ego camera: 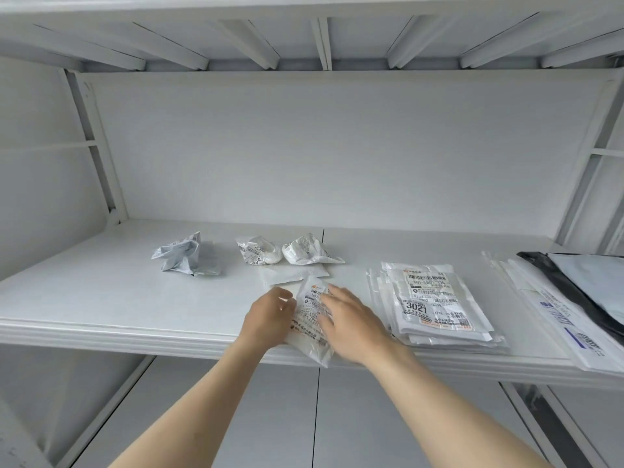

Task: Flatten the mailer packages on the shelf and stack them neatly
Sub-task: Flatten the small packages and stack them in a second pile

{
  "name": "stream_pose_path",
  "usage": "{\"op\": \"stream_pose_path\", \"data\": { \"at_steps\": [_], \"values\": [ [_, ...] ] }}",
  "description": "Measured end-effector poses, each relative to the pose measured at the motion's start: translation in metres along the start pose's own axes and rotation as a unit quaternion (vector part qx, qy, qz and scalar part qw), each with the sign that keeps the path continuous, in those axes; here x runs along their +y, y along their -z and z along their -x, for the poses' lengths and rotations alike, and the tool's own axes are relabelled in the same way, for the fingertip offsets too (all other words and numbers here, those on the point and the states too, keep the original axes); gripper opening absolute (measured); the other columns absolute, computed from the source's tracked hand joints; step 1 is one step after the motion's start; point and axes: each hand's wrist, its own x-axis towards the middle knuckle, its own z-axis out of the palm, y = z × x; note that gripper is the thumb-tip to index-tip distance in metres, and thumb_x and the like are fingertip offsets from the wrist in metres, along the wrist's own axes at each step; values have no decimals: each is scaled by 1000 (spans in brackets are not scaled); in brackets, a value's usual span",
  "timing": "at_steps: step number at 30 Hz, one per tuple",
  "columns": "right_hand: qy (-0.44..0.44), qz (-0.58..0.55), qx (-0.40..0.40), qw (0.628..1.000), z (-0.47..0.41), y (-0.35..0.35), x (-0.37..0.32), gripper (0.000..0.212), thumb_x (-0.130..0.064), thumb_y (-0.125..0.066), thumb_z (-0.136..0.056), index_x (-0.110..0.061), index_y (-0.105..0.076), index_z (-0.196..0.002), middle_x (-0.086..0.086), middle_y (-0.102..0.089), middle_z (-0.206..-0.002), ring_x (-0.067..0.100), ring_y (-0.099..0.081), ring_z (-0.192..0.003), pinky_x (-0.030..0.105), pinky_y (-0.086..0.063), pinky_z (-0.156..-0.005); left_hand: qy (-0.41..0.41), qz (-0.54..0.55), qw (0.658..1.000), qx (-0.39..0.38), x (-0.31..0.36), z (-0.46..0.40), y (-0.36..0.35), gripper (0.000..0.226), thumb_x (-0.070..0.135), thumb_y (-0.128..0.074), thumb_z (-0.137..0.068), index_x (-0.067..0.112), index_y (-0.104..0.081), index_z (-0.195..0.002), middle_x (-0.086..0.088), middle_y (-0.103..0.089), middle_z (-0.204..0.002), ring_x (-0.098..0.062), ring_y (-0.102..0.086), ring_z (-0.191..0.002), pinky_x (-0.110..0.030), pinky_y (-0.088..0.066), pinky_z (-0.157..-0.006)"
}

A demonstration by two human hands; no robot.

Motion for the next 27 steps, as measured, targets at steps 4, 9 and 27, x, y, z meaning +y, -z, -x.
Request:
{"op": "stream_pose_path", "data": {
  "at_steps": [4,9,27],
  "values": [
    [-55,-14,-59,997,-8,-11,0,43,-30,-38,-103,-9,-48,-138,10,-43,-148,26,-39,-136,37,-34,-111,-52,-121,991,10,0,-8,3,31,32,-49,-98,21,-55,-127,-2,-55,-129,-22,-56,-114,-34,-44,-95],
    [-76,-24,-15,997,-32,-26,-10,47,-29,-26,-104,-7,-33,-146,11,-27,-156,28,-21,-145,40,-20,-117,-139,-209,968,-12,7,-8,-9,43,20,-36,-99,27,-45,-141,7,-35,-154,-18,-28,-145,-42,-24,-115],
    [-103,54,-103,988,-44,-52,-2,59,-41,-9,-103,-19,2,-157,1,11,-164,20,15,-150,43,7,-121,-109,-317,933,-131,-3,-9,-23,56,21,-28,-102,30,-15,-155,1,-7,-164,-21,-4,-151,-52,-2,-120]
  ]
}}
